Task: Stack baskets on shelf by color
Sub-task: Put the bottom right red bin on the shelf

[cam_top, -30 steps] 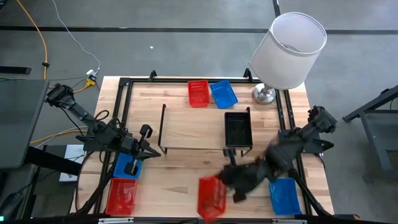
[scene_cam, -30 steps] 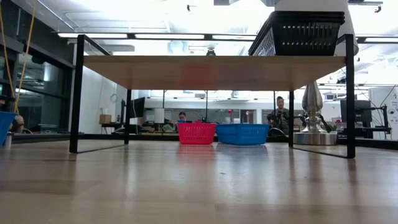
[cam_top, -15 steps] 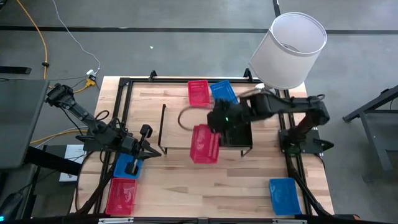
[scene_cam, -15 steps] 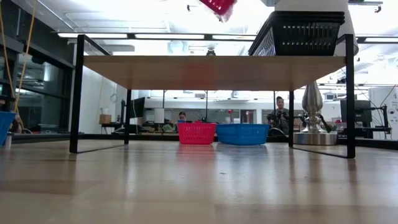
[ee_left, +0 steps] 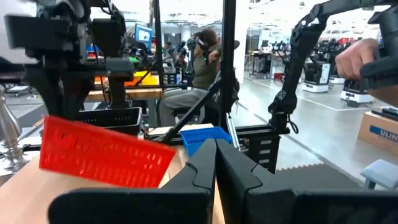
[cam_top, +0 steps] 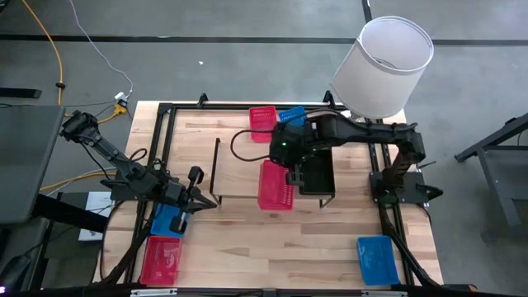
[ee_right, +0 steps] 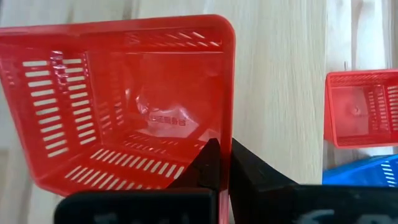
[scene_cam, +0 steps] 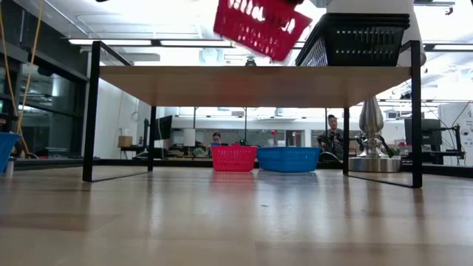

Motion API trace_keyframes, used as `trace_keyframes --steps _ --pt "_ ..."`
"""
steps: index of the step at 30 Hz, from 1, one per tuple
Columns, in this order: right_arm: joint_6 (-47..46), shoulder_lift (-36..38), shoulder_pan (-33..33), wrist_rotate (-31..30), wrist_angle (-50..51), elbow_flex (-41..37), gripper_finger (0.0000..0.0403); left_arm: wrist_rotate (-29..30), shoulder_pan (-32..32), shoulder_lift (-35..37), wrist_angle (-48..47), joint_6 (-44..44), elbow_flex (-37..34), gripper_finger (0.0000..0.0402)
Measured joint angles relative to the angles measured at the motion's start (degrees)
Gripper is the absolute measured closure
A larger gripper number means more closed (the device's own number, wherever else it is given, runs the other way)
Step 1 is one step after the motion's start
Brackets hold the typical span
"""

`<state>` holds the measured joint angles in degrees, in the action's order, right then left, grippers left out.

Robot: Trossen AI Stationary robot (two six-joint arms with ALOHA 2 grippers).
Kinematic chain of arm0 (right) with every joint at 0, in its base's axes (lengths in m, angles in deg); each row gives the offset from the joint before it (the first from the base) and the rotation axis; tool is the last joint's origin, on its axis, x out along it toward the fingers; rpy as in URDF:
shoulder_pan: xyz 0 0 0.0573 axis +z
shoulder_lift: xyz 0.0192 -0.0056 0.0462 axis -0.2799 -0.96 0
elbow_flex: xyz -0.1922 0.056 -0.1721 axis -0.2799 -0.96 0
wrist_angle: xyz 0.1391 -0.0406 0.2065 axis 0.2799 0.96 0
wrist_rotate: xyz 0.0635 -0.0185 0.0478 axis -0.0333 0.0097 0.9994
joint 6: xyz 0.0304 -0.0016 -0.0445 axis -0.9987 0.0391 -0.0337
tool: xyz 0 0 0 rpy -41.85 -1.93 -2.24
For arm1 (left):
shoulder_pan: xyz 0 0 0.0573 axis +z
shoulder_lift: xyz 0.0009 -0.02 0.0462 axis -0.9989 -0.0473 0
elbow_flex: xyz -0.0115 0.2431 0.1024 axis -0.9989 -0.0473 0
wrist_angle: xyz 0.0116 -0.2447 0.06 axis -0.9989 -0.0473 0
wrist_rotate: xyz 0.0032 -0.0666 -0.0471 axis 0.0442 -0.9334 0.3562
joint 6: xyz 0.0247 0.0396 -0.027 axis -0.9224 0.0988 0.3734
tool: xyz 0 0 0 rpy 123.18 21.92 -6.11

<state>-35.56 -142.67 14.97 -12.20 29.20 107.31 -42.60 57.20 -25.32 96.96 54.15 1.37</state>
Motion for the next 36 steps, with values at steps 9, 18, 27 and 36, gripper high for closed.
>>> trace_keyframes --steps 9,18,27,36 --pt "0.21 -0.77 -2.64 -1.48 1.65 0.0 0.0402 -0.02 -0.01 0.02 0.23 -0.04 0.0 0.0401" --pt "-0.86 -0.75 -3.24 -5.44 1.83 0.0 0.0386 -0.04 0.0 0.02 0.22 -0.04 0.0 0.0401" --pt "-1.23 -0.75 -3.22 -8.3 1.46 0.0 0.0335 -0.04 0.0 0.02 -0.23 -0.06 0.0 0.0401" --pt "1.65 -0.42 -2.61 -6.77 4.09 3.79 0.0297 -0.04 0.0 0.02 -0.51 -0.08 0.0 0.0401"
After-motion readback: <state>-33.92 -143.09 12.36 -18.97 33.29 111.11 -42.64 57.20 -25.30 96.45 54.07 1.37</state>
